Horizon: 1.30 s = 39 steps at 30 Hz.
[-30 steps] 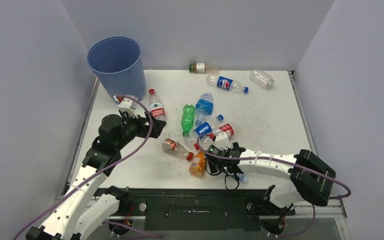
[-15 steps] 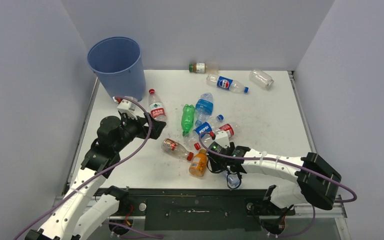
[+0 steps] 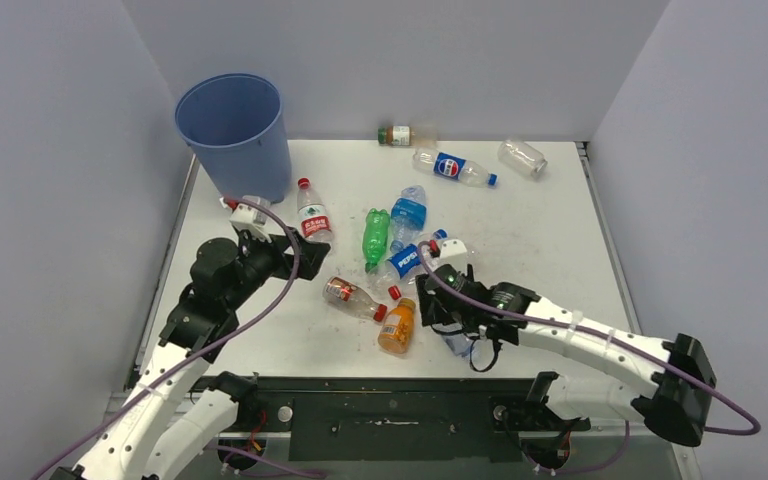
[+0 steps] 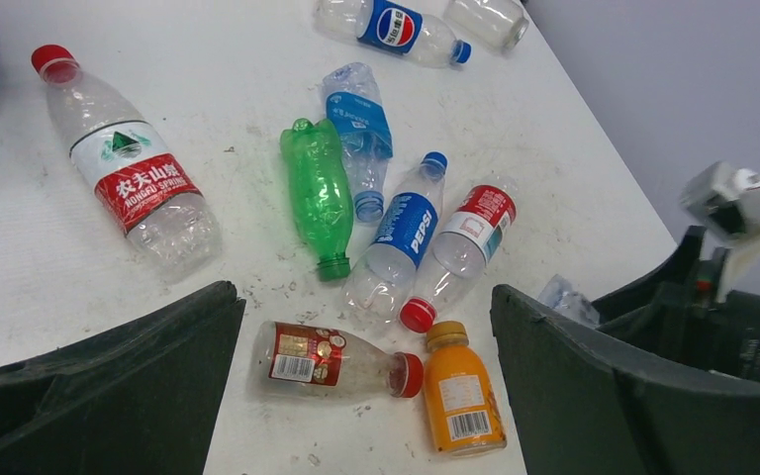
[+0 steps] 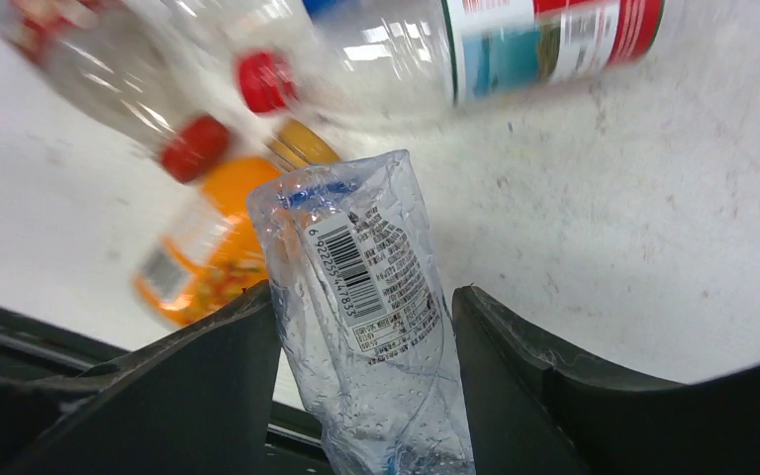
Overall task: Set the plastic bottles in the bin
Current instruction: Pick up the plastic bottle at the center of the board.
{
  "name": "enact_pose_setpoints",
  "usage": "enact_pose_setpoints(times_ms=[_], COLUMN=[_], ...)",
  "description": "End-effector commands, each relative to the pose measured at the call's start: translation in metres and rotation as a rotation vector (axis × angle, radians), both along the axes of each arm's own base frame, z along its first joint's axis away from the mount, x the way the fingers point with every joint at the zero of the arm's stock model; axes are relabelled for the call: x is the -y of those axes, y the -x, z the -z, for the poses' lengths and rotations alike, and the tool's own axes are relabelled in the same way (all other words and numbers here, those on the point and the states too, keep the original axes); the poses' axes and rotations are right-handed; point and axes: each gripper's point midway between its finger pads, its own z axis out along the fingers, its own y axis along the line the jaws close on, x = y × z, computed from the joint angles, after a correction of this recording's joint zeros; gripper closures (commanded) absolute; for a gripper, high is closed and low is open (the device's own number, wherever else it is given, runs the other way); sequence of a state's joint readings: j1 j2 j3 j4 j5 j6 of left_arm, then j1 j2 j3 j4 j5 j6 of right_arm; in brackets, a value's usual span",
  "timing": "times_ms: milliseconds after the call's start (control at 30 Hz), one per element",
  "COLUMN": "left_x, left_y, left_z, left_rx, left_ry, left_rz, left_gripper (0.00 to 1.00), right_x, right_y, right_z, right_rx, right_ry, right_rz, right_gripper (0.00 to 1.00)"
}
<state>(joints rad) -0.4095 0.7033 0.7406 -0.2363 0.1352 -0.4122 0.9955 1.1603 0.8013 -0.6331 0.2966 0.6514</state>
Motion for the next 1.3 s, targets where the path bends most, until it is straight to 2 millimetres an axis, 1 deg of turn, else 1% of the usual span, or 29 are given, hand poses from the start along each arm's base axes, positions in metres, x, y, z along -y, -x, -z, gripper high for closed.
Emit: enact_pose_setpoints(times_ms=[0, 33, 67, 133, 167, 267, 300, 367, 467, 600, 700, 800, 867, 967, 1067, 1133, 1233, 1267], left_x=[-0.006, -0.006, -0.006, -0.006, -0.002, 0.019, 0.025, 0.035, 0.054, 0.071, 0.082, 0.091, 0.1, 0.116, 0.128, 0.133, 0.139, 0.14], left_y=[-0.004, -0.003, -0.002, 0.006, 0.012, 0.042, 0.052, 0.064, 0.074, 0.091, 0.102, 0.096, 0.095, 0.096, 0.089, 0.082, 0.078, 0.077], left_z=[-0.033, -0.04, -0.046, -0.06, -0.067, -0.089, -0.093, -0.095, -0.093, -0.098, -0.098, -0.088, -0.081, -0.076, -0.066, -0.058, -0.049, -0.047], left_rx=[0.093, 0.103, 0.111, 0.12, 0.14, 0.265, 0.289, 0.286, 0.237, 0.255, 0.315, 0.322, 0.307, 0.293, 0.265, 0.241, 0.212, 0.206], left_ry=[0.108, 0.151, 0.205, 0.359, 0.425, 0.586, 0.627, 0.662, 0.618, 0.575, 0.496, 0.379, 0.305, 0.232, 0.159, 0.114, 0.078, 0.071], left_rz=[-0.068, -0.076, -0.086, -0.096, -0.061, 0.156, 0.225, 0.321, 0.451, 0.591, 0.631, 0.579, 0.585, 0.62, 0.598, 0.578, 0.576, 0.574], left_gripper=[0.04, 0.04, 0.04, 0.04, 0.04, 0.04, 0.04, 0.04, 0.04, 0.04, 0.04, 0.04, 0.04, 0.04, 0.04, 0.0, 0.13, 0.15], right_x=[-0.021, -0.028, -0.035, -0.049, -0.055, -0.069, -0.071, -0.074, -0.079, -0.082, -0.084, -0.09, -0.093, -0.094, -0.096, -0.095, -0.093, -0.093], right_y=[-0.017, -0.02, -0.021, -0.02, -0.018, -0.015, -0.015, -0.014, -0.01, -0.005, -0.005, -0.005, -0.005, -0.005, -0.004, -0.004, -0.003, -0.003], right_z=[-0.102, -0.122, -0.143, -0.177, -0.189, -0.227, -0.239, -0.256, -0.273, -0.287, -0.287, -0.285, -0.285, -0.284, -0.284, -0.284, -0.285, -0.286], right_rx=[0.191, 0.234, 0.278, 0.352, 0.383, 0.466, 0.494, 0.531, 0.555, 0.56, 0.539, 0.514, 0.502, 0.493, 0.49, 0.487, 0.492, 0.494], right_ry=[-0.241, -0.315, -0.402, -0.578, -0.66, -0.876, -0.943, -1.057, -1.195, -1.338, -1.402, -1.426, -1.438, -1.448, -1.449, -1.45, -1.445, -1.444], right_rz=[-0.021, -0.026, -0.035, -0.072, -0.092, -0.123, -0.125, -0.122, -0.138, -0.148, -0.135, -0.143, -0.148, -0.147, -0.152, -0.154, -0.156, -0.158], right_gripper=[0.83, 0.91, 0.94, 0.95, 0.95, 0.95, 0.95, 0.95, 0.95, 0.95, 0.95, 0.95, 0.95, 0.95, 0.95, 0.95, 0.95, 0.95])
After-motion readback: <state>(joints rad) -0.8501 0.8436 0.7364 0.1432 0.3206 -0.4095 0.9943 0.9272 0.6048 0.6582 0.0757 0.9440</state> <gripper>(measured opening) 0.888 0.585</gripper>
